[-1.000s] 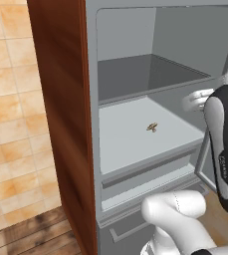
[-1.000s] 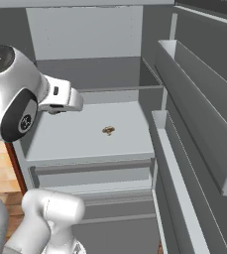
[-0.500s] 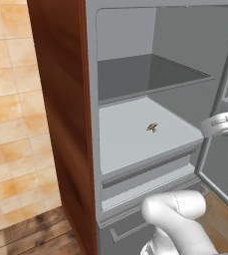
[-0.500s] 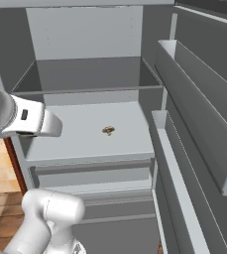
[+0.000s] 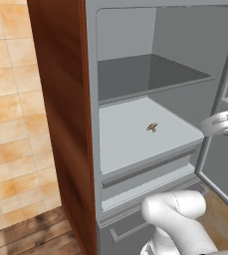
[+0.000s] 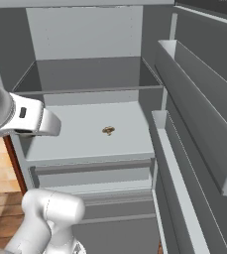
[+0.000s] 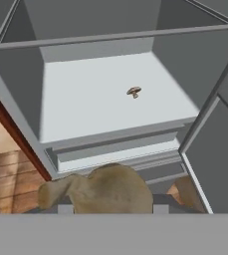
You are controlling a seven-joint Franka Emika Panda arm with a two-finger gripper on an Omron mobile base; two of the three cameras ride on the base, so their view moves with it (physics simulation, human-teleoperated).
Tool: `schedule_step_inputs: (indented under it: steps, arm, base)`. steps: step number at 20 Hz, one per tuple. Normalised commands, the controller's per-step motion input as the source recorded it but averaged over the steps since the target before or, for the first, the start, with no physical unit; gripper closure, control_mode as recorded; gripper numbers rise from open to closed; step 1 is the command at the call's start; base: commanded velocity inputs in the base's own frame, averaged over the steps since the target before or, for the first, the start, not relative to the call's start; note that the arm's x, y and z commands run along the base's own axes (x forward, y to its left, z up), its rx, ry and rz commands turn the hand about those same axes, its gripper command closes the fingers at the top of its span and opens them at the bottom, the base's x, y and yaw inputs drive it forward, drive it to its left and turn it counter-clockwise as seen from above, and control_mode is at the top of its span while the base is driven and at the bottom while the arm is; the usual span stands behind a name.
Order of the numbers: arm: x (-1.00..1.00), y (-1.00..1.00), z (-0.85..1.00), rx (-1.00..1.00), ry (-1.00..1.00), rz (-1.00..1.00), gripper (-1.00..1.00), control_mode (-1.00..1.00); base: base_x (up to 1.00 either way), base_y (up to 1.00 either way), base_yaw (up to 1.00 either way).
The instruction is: Retrieve the bottle and the shaker from the cabinet and place them next to the mixing bowl on the counter. Then add garlic from the fridge to the mixing bowl.
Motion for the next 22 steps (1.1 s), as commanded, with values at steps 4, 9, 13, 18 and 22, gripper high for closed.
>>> schedule_step_inputs:
  steps: [4,9,13,18,22]
  arm:
    - [0.0,0.0,0.0,0.0,0.0,0.0,1.0,-1.0]
    - [-0.02,0.0,0.0,0.0,0.0,0.0,1.0,1.0]
    - [0.0,0.0,0.0,0.0,0.0,0.0,1.0,1.0]
    - [0.0,0.0,0.0,0.0,0.0,0.0,1.0,1.0]
    - [0.0,0.0,0.0,0.0,0.0,0.0,1.0,1.0]
  base:
    - [0.0,0.0,0.0]
    - [-0.42,0.24,0.04]
    - [-0.44,0.92,0.27]
    - [-0.04,0.94,0.34]
    - [0.08,1.0,0.4]
